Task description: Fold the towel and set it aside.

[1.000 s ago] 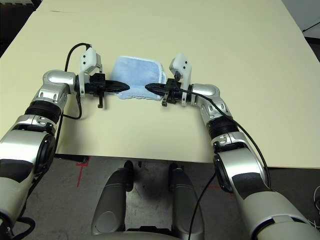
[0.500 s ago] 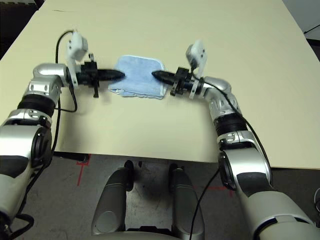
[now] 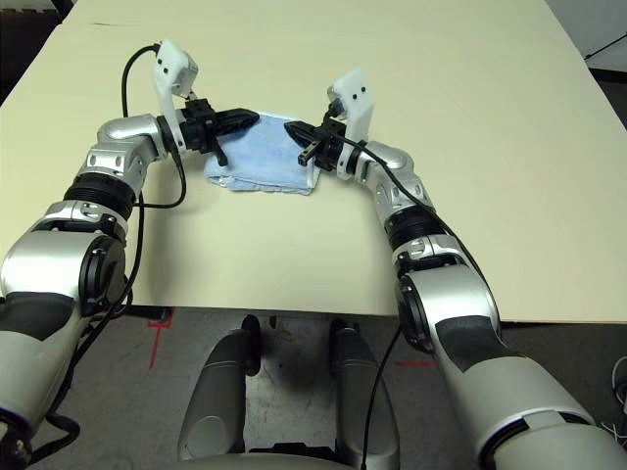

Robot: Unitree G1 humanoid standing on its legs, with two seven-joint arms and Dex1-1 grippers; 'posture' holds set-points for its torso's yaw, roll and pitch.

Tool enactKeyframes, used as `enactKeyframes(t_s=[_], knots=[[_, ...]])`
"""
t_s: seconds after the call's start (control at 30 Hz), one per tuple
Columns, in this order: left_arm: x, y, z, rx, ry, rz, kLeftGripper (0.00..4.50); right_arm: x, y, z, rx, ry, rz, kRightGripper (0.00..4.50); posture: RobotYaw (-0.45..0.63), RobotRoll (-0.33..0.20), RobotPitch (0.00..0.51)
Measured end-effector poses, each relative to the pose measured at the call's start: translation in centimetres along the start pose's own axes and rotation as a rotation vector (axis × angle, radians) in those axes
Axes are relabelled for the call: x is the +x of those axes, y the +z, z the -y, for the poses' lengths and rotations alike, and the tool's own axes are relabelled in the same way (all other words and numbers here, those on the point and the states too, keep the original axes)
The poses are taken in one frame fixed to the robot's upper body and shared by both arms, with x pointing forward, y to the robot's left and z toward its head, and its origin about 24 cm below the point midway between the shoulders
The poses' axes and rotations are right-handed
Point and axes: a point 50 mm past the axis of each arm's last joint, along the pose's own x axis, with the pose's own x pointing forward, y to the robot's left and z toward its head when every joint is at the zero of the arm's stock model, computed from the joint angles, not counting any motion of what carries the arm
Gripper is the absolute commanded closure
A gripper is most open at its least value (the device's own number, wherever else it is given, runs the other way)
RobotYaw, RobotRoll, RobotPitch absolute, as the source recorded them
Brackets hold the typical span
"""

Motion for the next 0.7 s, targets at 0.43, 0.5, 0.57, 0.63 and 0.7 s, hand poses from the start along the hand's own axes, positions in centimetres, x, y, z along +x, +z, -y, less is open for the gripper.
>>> enactKeyframes(t_s=[0.43, 0.5, 0.57, 0.63, 0.7], knots=[[-0.7, -0.1, -0.6, 0.008, 0.058, 0.032, 4.47, -1.4, 0.2, 0.9, 0.032, 0.045, 0.089, 4.50, -0.02, 0.000, 0.283], [-0.8, 0.4, -0.5, 0.001, 0.019, 0.067, 4.47, -2.1, 1.4, 1.6, 0.040, 0.061, 0.159, 4.50, -0.02, 0.000, 0.282], [-0.9, 1.1, -0.5, 0.006, -0.033, 0.102, 4.47, -2.9, 2.8, 2.4, 0.048, 0.071, 0.213, 4.50, -0.03, 0.000, 0.281], [-1.2, 2.4, -0.4, 0.040, -0.098, 0.138, 4.31, -3.9, 4.0, 3.3, 0.089, 0.079, 0.244, 4.50, -0.03, 0.000, 0.280], [-2.0, 3.8, -0.6, 0.119, -0.157, 0.165, 3.86, -5.2, 5.0, 4.2, 0.206, 0.091, 0.243, 4.00, -0.03, 0.000, 0.280]])
